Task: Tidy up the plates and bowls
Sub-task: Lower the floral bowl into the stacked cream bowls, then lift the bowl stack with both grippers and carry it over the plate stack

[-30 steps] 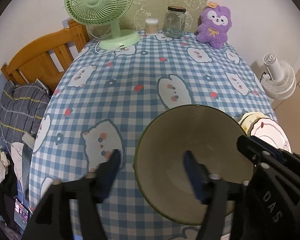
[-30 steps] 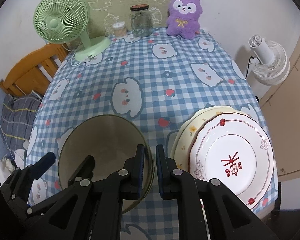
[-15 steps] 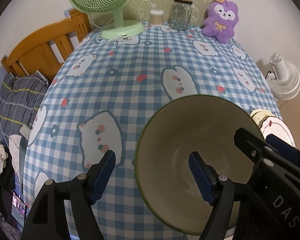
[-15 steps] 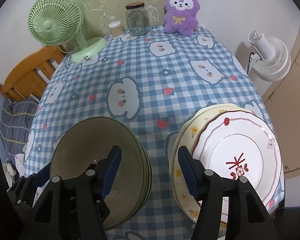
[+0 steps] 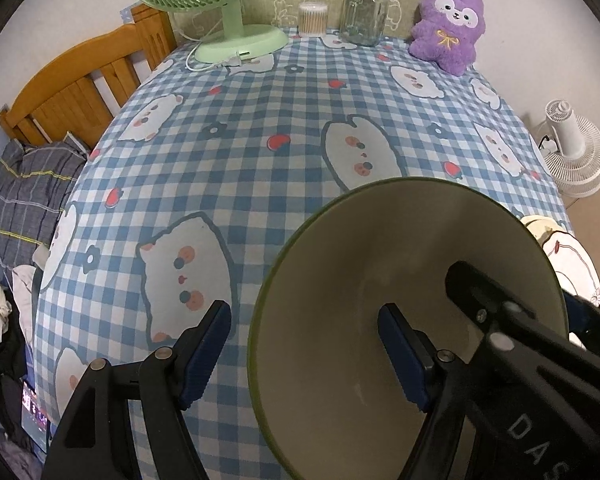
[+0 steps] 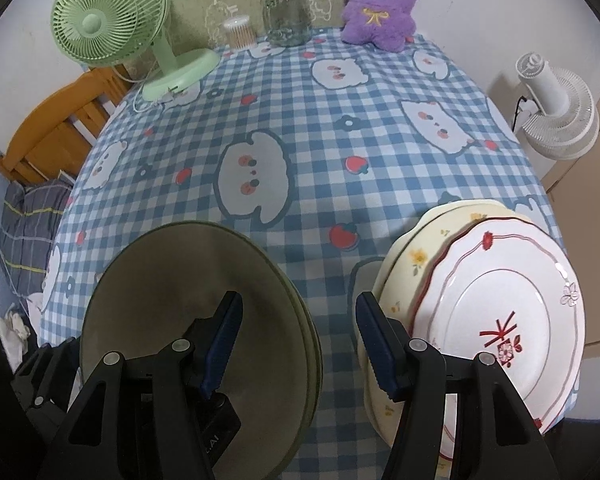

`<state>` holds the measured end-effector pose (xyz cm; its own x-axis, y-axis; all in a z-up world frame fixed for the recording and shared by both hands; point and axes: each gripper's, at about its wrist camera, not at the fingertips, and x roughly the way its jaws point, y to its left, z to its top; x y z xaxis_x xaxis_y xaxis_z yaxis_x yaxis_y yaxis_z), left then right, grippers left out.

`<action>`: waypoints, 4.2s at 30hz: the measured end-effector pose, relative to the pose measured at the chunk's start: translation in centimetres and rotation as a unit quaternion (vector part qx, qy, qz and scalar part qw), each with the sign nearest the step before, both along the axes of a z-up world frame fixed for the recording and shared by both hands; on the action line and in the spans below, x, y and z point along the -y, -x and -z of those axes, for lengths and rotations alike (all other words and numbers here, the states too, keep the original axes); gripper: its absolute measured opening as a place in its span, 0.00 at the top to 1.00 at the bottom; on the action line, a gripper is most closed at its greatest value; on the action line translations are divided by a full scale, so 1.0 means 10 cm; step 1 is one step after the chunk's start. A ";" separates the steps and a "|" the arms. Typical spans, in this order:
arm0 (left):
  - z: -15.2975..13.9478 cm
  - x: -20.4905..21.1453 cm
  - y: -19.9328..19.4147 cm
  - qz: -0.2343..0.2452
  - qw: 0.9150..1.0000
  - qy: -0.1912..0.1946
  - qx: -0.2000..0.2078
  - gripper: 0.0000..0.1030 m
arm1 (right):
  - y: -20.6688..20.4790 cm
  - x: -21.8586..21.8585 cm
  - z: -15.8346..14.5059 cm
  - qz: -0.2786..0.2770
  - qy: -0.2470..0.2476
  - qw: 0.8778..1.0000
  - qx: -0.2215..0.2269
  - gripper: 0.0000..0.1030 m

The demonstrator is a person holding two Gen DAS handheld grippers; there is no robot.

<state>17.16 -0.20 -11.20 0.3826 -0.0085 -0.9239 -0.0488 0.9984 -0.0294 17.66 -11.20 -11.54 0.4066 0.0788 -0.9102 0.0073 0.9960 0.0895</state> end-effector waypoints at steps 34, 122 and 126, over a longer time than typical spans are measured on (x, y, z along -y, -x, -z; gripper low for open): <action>-0.01 0.03 0.01 0.051 0.997 0.060 0.000 0.45 | -0.08 -0.06 0.18 -0.017 -0.042 0.998 -0.043 0.49; -0.34 1.75 0.13 0.012 0.998 0.056 0.007 0.49 | -0.02 1.64 -0.22 -0.035 -0.024 0.998 -0.034 0.49; -0.35 1.77 0.14 0.003 0.998 0.054 0.013 0.49 | -0.04 1.64 -0.22 -0.039 -0.023 0.998 -0.035 0.49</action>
<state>15.74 -17.88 -7.70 0.4052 -0.1094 -0.9077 -0.0406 0.9897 -0.1374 18.03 -27.64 -9.30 0.3334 0.1502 -0.9307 -0.0629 0.9886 0.1370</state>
